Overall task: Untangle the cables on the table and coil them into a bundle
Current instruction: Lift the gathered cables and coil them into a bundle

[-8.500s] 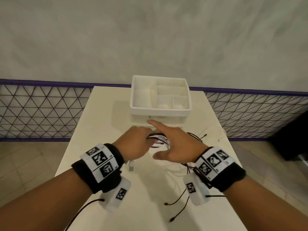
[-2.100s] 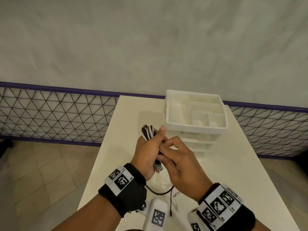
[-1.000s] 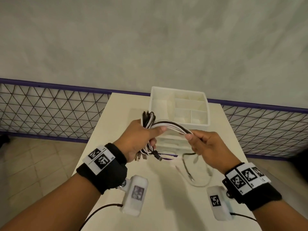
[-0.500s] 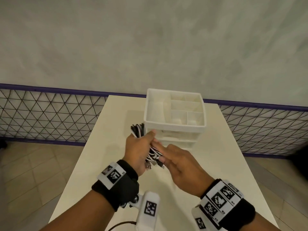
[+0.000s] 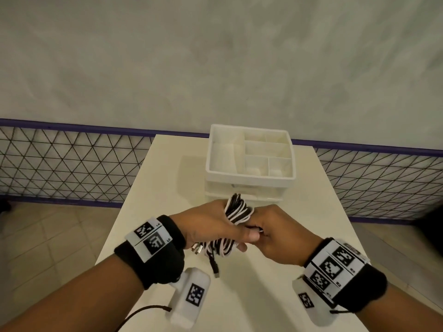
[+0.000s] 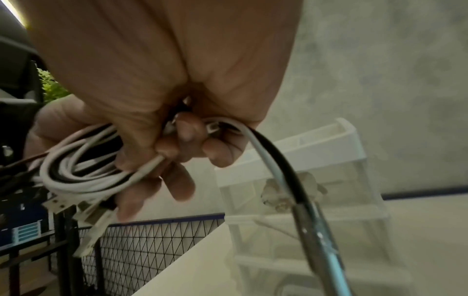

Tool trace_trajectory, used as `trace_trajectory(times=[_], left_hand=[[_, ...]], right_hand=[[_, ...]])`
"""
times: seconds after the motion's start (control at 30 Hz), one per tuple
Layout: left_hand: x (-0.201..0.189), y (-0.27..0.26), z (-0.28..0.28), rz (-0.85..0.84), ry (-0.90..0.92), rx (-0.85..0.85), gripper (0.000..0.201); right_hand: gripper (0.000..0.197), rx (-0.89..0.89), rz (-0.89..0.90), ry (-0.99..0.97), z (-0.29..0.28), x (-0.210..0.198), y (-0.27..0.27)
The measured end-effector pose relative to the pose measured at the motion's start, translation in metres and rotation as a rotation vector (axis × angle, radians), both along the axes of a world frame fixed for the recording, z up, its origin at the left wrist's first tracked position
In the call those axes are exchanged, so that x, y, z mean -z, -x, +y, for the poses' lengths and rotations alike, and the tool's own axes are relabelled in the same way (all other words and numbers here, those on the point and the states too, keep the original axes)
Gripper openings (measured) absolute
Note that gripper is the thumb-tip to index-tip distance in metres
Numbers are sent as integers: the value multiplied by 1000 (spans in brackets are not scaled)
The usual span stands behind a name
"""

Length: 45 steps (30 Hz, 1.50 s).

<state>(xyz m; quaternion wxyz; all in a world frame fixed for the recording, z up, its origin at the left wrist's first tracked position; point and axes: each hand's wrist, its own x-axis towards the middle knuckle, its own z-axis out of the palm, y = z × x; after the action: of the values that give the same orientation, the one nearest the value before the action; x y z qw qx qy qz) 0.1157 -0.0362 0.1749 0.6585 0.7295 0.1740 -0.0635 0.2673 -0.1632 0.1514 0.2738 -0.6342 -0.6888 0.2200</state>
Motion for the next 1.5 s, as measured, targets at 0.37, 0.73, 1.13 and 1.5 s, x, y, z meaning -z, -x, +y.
trace_trajectory(times=[0.37, 0.73, 1.13, 1.5], left_hand=[[10, 7, 12, -109, 187, -577, 12], [13, -15, -26, -214, 309, -787, 28], [-3, 1, 8, -198, 246, -784, 23], [-3, -6, -13, -234, 140, -437, 26]], right_hand=[[15, 524, 596, -197, -1, 0, -29], [26, 243, -45, -380, 1, 22, 40], [13, 536, 655, -157, -20, 3, -1], [36, 473, 673, -84, 9, -26, 12]])
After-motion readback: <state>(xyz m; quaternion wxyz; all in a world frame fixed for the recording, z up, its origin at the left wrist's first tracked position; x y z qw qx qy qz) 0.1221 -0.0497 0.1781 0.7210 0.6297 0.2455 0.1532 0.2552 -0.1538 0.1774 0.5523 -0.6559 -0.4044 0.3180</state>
